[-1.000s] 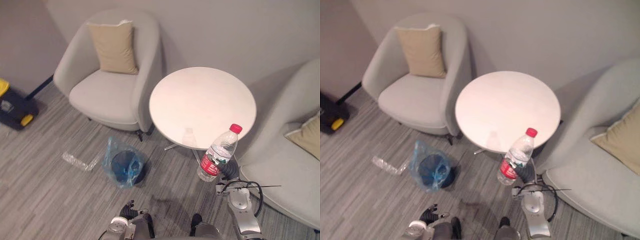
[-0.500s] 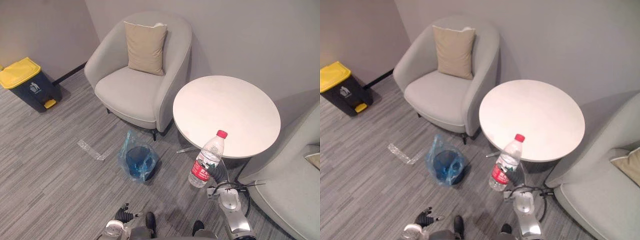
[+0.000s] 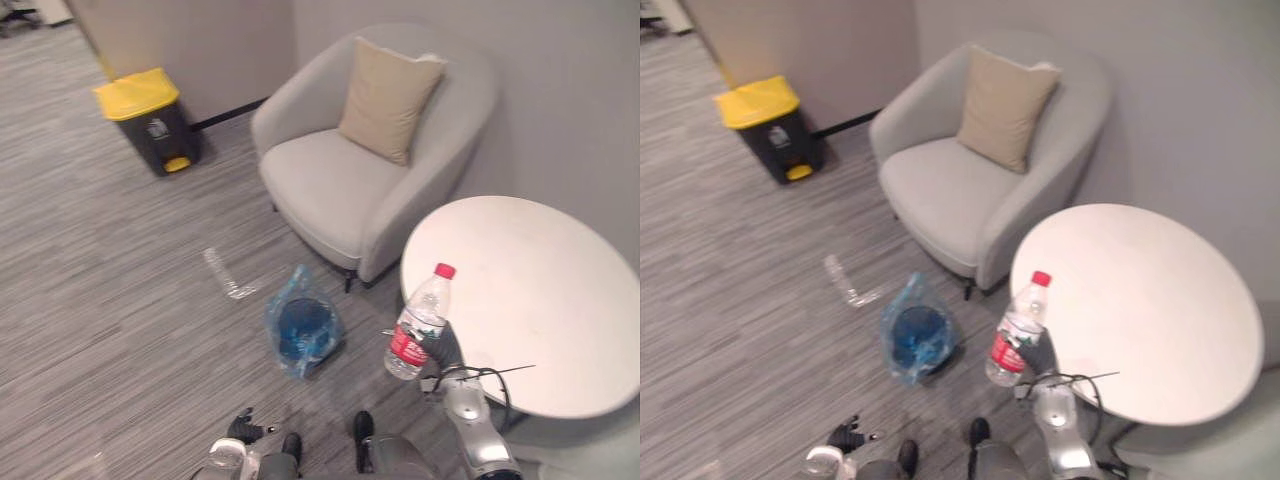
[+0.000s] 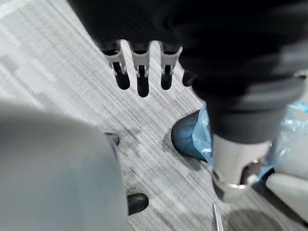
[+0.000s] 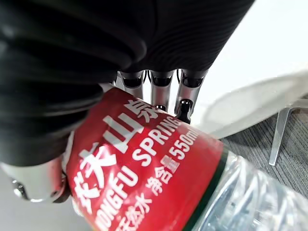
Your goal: Gather rubbish on tea table into small bin, then transfer packed bag to large trash can.
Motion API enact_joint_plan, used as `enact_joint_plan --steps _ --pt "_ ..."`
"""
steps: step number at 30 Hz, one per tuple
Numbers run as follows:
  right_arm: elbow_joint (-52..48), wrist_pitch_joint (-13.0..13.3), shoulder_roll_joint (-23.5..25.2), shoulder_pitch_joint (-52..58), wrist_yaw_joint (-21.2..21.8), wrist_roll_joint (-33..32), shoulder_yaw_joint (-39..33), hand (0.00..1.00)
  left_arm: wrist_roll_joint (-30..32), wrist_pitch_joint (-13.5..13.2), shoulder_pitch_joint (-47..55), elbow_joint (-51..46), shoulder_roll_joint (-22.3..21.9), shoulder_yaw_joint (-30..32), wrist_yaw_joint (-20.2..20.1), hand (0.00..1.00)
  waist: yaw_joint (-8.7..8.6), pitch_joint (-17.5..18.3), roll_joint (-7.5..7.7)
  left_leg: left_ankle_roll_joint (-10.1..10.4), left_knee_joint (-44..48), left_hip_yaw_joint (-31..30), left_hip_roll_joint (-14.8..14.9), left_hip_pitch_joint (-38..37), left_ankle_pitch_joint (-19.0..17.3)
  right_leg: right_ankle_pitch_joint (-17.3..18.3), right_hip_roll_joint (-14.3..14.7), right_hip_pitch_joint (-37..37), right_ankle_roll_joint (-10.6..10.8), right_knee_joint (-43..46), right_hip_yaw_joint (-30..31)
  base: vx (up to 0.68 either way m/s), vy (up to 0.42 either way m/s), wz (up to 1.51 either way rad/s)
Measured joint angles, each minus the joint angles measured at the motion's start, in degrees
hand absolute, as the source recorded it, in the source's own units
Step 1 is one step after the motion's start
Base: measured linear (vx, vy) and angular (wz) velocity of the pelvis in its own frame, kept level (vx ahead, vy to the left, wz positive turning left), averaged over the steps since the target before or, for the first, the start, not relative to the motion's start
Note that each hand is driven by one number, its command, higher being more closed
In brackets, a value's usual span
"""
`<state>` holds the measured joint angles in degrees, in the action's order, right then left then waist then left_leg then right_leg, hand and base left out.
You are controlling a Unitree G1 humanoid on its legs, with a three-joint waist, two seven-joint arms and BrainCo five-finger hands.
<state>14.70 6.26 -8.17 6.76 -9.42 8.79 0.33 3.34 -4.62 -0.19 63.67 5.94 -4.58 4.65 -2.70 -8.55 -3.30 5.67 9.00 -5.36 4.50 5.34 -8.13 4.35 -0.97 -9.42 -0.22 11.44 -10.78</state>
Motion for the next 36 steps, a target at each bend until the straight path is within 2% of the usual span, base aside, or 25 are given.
enact_joint_plan --steps 1,2,3,4,5,8,9,10,11,13,15,16,18,23,27,31,35,36 --pt "-0.5 0.0 0.4 0.6 0.1 0.0 0.0 1.00 0.0 0.0 0.0 -0.2 -0.2 1.4 0.0 0.00 -0.05 -0.3 0.17 1.0 2.7 2.2 0.7 0.8 -0.5 0.7 0.2 1.5 -0.4 -0.4 -0.5 0.14 -0.133 0.49" --pt "-2.1 0.0 0.9 1.5 0.1 0.0 0.0 1.00 0.0 -0.1 0.0 -1.3 -0.3 2.8 0.0 0.00 -0.05 -1.2 1.14 1.2 9.0 5.0 1.4 2.6 -1.5 1.5 0.4 3.7 -1.0 -1.1 -1.2 0.09 -0.092 0.43" --pt "-3.6 0.0 1.2 2.4 0.1 0.0 0.4 1.00 -0.1 -0.1 0.0 -2.4 -0.4 3.5 0.0 0.00 0.26 -1.4 1.37 0.9 14.5 7.9 2.4 4.9 -2.4 1.9 0.7 4.8 -1.2 -1.9 -1.5 0.06 -0.060 0.24" --pt "-5.0 0.0 1.2 2.8 0.1 -0.1 0.8 1.00 -0.1 -0.1 0.0 -2.9 -0.4 3.6 0.0 0.00 0.73 -1.3 1.29 -0.4 18.7 11.3 4.0 6.4 -3.3 2.1 1.3 5.6 -1.4 -2.4 -1.7 0.03 -0.008 -0.08" --pt "-5.4 0.2 1.2 2.8 0.1 -0.1 1.2 1.00 -0.1 -0.1 0.2 -3.4 -0.4 3.6 0.1 0.00 1.41 -1.2 1.08 -1.8 20.7 15.1 5.8 6.5 -4.4 2.4 1.8 6.4 -1.4 -2.7 -1.5 0.05 0.025 -0.14" --pt "-5.3 0.1 1.7 2.5 0.0 -0.1 1.0 1.00 -0.9 -0.1 0.3 -3.7 -0.6 4.4 0.0 0.00 1.78 -1.3 1.35 -1.8 18.9 16.8 6.4 7.1 -6.5 2.6 0.6 6.7 -1.3 -2.5 -0.6 0.14 0.138 -0.01" --pt "-5.1 0.1 1.9 2.4 0.0 -0.1 0.9 1.00 -1.0 -0.1 0.3 -3.8 -0.6 4.8 0.0 0.00 1.94 -1.5 1.56 -1.8 18.2 16.7 6.3 7.3 -6.5 2.5 0.0 6.7 -1.1 -2.5 -0.6 0.13 0.205 -0.12" --pt "-4.7 0.0 1.5 2.0 -0.1 -0.1 0.6 1.00 -1.3 -0.1 0.3 -4.1 -0.6 5.2 0.1 0.00 2.11 -1.6 1.83 -0.7 13.0 15.5 5.9 7.4 -4.1 2.8 -1.4 6.5 0.3 -2.0 0.0 0.13 0.218 -0.19" --pt "-3.8 0.0 1.0 1.6 -0.2 -0.1 0.4 1.00 -1.3 0.0 0.3 -4.0 -0.7 5.2 0.0 0.00 2.21 -1.5 1.51 1.3 8.7 15.4 5.4 6.4 1.0 3.3 -2.0 6.6 2.1 -1.7 1.6 0.13 0.218 -0.19" --pt "-2.8 -0.2 1.6 1.3 0.0 0.1 0.6 1.00 -1.2 0.0 0.2 -3.4 0.4 3.9 0.1 0.00 2.12 -1.3 2.44 0.2 6.5 16.2 2.3 5.0 1.7 2.6 -4.6 6.9 4.0 -3.2 4.1 0.15 0.259 -0.04" --pt "-2.6 -0.2 1.7 1.1 0.2 0.3 1.0 1.00 -1.1 0.0 -0.1 -3.4 1.6 2.8 0.1 0.00 2.31 -1.4 2.89 0.0 6.2 16.9 0.5 5.1 1.7 2.0 -6.3 7.1 5.1 -4.6 4.7 0.15 0.264 0.01" --pt "-2.4 -0.2 1.6 0.4 0.5 0.3 1.5 1.00 -1.1 0.0 -0.1 -3.3 2.2 2.5 0.1 0.00 2.36 -1.4 2.91 -1.1 6.1 17.3 -0.2 5.2 1.3 1.7 -6.9 7.1 5.6 -5.1 5.2 0.09 0.176 -0.05" --pt "-1.9 -0.2 1.5 -1.3 0.6 0.6 2.9 1.00 -0.3 0.0 -0.1 -3.2 3.4 2.3 0.1 0.00 2.39 -1.5 3.03 -1.6 6.1 17.6 -0.4 5.7 1.1 1.5 -7.2 6.3 6.0 -5.2 5.6 0.05 0.106 -0.09" --pt "4.5 -0.2 -1.2 -9.8 0.9 2.5 7.6 1.00 -0.1 0.0 -1.7 -3.1 4.1 0.7 0.2 0.00 2.76 -2.0 3.05 -2.1 6.9 17.9 0.2 11.2 1.3 0.7 -6.7 0.2 6.5 -4.3 6.4 -0.03 0.008 -0.10" --pt "8.5 -0.3 -5.1 -19.6 0.0 3.9 11.7 1.00 -1.9 -0.2 -6.7 -3.3 3.4 0.7 0.9 0.00 3.12 -6.9 2.37 -2.4 11.1 16.9 1.5 18.7 1.5 0.6 -5.9 -7.1 6.3 0.4 6.3 -0.13 -0.002 0.04" --pt "11.3 -0.9 -7.7 -29.6 -1.0 5.9 14.1 1.00 -4.6 -0.4 -12.0 -3.6 3.1 0.7 2.4 0.00 4.19 -11.0 2.11 -3.2 15.2 16.5 2.3 26.8 2.0 0.9 -5.8 -16.1 5.9 6.5 6.4 -0.18 0.020 0.03" --pt "11.4 -2.0 -8.7 -37.6 -3.4 7.1 14.7 1.00 -7.0 -1.4 -18.0 -6.7 2.7 1.3 4.2 0.00 5.49 -13.4 1.78 -3.7 21.0 14.9 3.1 38.0 2.1 3.1 -6.1 -27.6 5.0 15.1 5.8 -0.18 0.004 0.11" --pt "11.4 -2.2 -8.7 -38.6 -3.6 7.1 14.8 1.00 -7.3 -1.4 -18.7 -7.1 2.6 1.4 4.3 0.00 5.49 -13.9 1.75 -3.7 21.4 14.7 3.1 38.9 2.1 3.3 -6.2 -28.5 5.0 15.9 5.7 -0.20 -0.027 0.20"
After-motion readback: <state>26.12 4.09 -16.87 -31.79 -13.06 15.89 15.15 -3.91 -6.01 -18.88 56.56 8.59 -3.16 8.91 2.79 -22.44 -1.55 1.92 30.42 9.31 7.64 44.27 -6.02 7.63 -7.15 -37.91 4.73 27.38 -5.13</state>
